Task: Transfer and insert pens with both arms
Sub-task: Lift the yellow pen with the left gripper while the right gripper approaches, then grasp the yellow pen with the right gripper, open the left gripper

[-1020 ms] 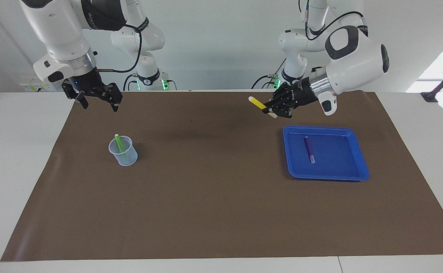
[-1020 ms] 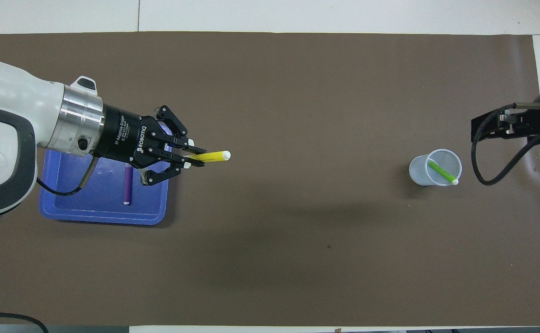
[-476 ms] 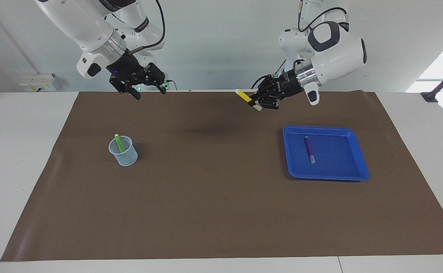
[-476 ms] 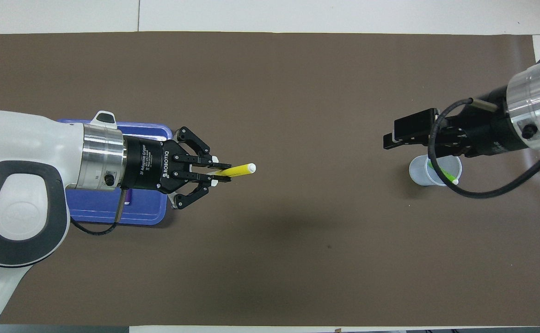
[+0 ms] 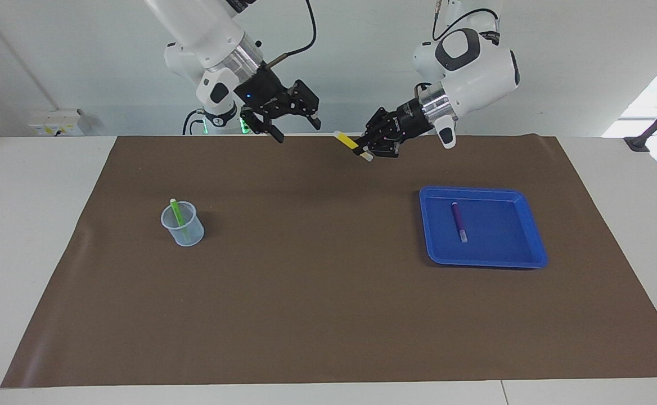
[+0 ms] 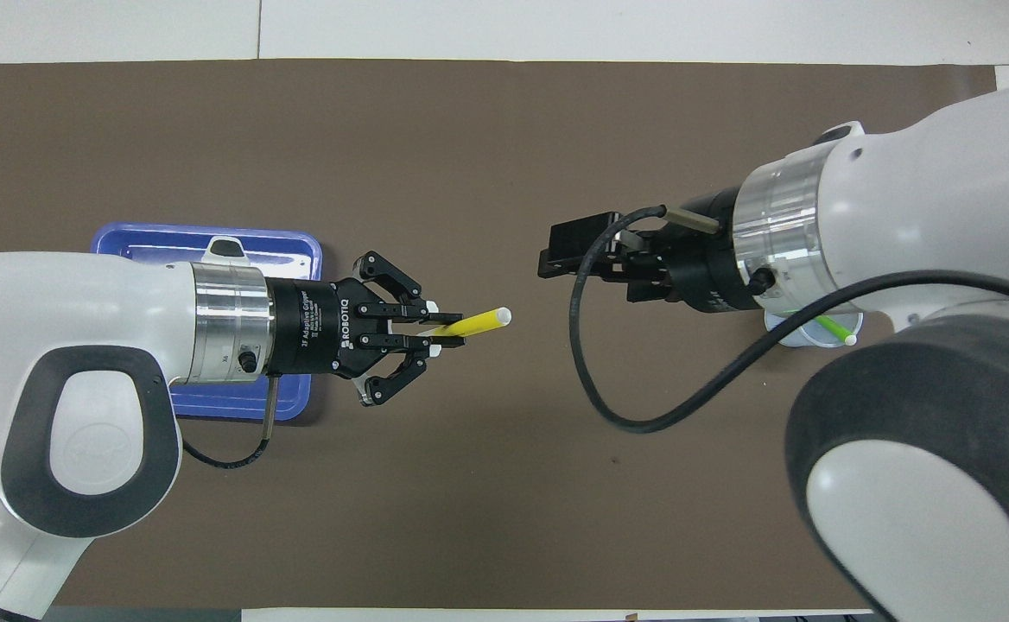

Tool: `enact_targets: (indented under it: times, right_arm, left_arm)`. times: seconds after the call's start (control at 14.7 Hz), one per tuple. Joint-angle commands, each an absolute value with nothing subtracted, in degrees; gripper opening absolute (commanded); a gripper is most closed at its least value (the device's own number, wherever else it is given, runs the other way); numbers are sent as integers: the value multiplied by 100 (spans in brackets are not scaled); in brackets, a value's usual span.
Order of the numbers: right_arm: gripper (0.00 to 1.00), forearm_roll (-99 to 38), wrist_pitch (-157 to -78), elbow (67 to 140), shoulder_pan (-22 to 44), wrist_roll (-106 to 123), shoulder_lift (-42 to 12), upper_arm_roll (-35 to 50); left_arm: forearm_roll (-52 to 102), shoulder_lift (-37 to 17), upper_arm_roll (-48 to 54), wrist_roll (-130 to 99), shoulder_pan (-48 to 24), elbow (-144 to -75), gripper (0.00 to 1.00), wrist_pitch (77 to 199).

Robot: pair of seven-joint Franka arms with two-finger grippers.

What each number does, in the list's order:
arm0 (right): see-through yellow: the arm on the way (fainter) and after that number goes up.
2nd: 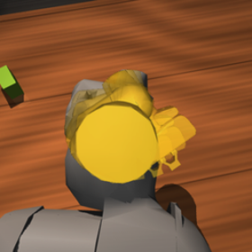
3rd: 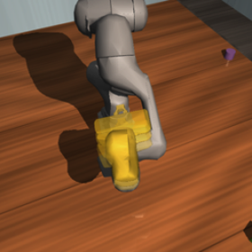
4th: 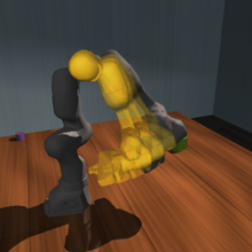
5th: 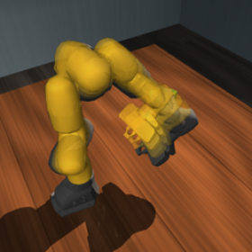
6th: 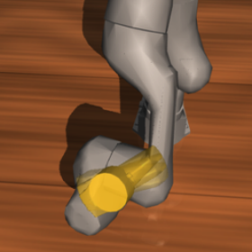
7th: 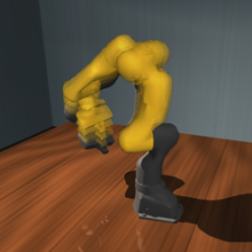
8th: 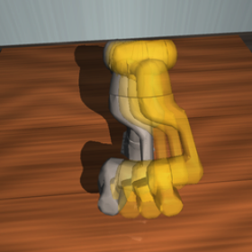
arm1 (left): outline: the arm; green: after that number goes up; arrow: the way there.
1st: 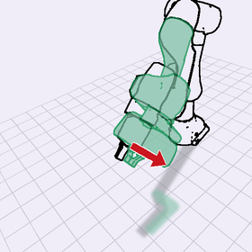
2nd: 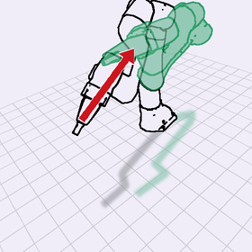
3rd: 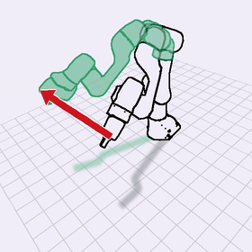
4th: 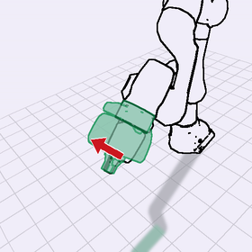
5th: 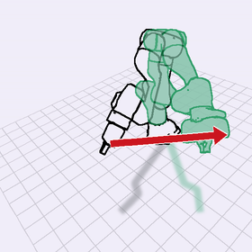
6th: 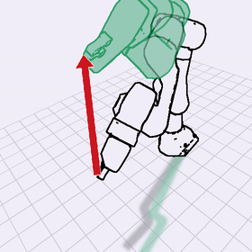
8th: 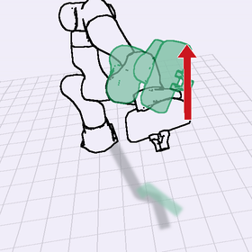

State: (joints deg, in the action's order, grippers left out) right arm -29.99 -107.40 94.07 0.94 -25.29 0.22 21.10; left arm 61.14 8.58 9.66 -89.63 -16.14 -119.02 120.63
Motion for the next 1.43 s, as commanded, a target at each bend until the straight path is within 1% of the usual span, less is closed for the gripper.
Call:
enact_targets:
  times: [0.0,0.07,0.27,0.41,0.48,0.61,0.75,0.95,1.02,1.09,1.16,1.22,1.36]
  right_arm:
    - [100,-3120,-11178,9764,9,-2514,114,2328]
    - [100,-3120,-11345,9878,9,-2531,123,2460]
    - [99,-3120,-11399,9967,18,-2531,141,2575]
    - [91,-3120,-11399,10036,18,-2540,158,2584]
    - [91,-3120,-11399,10081,18,-2531,193,2593]
    - [85,-3120,-11399,10169,18,-2531,228,2628]
    - [73,-3120,-11399,10160,18,-2531,229,2628]
    - [37,-3120,-11382,10151,18,-2540,229,2637]
    - [26,-3120,-11364,10117,18,-2540,220,2663]
    - [17,-3120,-11364,10108,18,-2540,220,2672]
    - [5,-3120,-11364,10107,18,-2540,220,2672]
    - [0,-3120,-11364,10107,26,-2540,220,2689]
    - [0,-3111,-11364,10099,18,-2531,211,2716]
  left_arm:
    - [6337,1107,914,-9140,-1889,-12225,0,12488]
    - [6346,1134,923,-9149,-1951,-12278,0,12585]
    - [6389,1160,923,-9167,-1978,-12331,0,12665]
    - [6504,1169,914,-9193,-1969,-12340,0,12665]
    - [6504,1169,914,-9211,-1969,-12340,0,12682]
    - [6513,1187,914,-9211,-1969,-12384,0,12744]
    - [6521,1204,914,-9220,-1977,-12401,0,12753]
    - [6574,1195,914,-9220,-1978,-12401,0,12806]
    - [6574,1204,923,-9220,-1986,-12410,0,12814]
    - [6583,1213,914,-9220,-2012,-12419,0,12832]
    - [6592,1222,914,-9220,-2013,-12419,0,12849]
    - [6592,1222,914,-9220,-2013,-12419,0,12850]
    - [6592,1222,914,-9229,-2013,-12428,0,12858]
